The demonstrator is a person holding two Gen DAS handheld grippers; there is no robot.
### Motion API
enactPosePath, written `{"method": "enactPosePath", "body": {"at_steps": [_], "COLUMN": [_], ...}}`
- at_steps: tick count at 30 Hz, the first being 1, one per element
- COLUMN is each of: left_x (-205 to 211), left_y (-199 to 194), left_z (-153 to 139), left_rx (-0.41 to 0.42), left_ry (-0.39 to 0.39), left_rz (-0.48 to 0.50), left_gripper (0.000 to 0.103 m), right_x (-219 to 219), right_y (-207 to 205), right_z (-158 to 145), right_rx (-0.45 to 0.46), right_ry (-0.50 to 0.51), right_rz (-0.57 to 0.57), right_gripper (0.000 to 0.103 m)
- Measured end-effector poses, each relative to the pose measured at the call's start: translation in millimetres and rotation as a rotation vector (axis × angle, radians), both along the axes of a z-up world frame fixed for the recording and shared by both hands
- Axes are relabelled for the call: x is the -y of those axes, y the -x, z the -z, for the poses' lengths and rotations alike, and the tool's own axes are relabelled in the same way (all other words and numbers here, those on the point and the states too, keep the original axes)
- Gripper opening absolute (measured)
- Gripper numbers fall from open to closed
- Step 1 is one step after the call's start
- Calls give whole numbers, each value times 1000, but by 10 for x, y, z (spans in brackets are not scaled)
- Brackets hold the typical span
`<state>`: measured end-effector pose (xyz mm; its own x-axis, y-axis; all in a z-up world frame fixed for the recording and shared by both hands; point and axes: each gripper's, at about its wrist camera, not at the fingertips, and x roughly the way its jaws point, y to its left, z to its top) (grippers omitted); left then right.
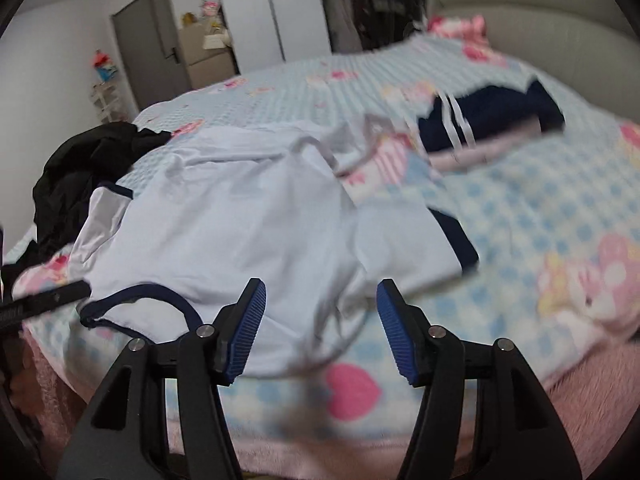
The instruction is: Fold clothes
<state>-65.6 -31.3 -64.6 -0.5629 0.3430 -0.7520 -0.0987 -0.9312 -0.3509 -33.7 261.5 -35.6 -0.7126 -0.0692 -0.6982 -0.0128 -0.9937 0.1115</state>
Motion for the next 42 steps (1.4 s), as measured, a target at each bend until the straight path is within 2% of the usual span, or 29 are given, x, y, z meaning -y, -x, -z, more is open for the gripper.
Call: {"method": "enactPosePath", "body": {"at_steps": [1,4,7,11,14,17,20,22,25,28,33,35,37,39,42], "left_x": [35,190,403,700,844,817,736,714,684,569,548,559,542,463,419], "left_y": [2,-28,-91,-185,-185,-172,-134,-86,-41,-20,56,138,205,209,184], "left_z": [37,165,254,298,376,336,361,452,566,562,471,524,588,603,560], "left_rx": [19,73,110,127,148,100,78,106,155,150,99,124,155,159,137], "left_ry": [-1,-43,-96,-95,-171,-289,-394,-431,-400,-389,-480,-489,-477,-433,-400], "left_rz": [-15,-64,-139,-274,-317,-271,-217,-222,-240,-199,-157,-160,-159,-153,-139], "left_gripper": [65,64,63,63,63,63,63,63,63,63,63,63,63,63,62], "right_x": [31,-21,-236,-363,-395,-447,-553,-566,-477,-408,-363,-307,-226,-128,104], "right_y": [7,118,73,-30,-47,-83,-128,-125,-141,-133,22,99,163,217,217], "right_z": [9,292,280,189,187,83,42,146,234,169,193,264,329,357,324], "right_rx": [2,179,188,149,158,123,114,169,217,192,204,240,276,296,318], "right_ry": [-15,-75,32,38,39,75,286,414,383,347,502,522,494,414,235], "right_rz": [-7,57,101,151,170,183,109,61,55,55,-11,-25,-18,-24,-90], "right_gripper": [60,58,59,63,64,64,64,64,64,64,65,65,65,65,65]}}
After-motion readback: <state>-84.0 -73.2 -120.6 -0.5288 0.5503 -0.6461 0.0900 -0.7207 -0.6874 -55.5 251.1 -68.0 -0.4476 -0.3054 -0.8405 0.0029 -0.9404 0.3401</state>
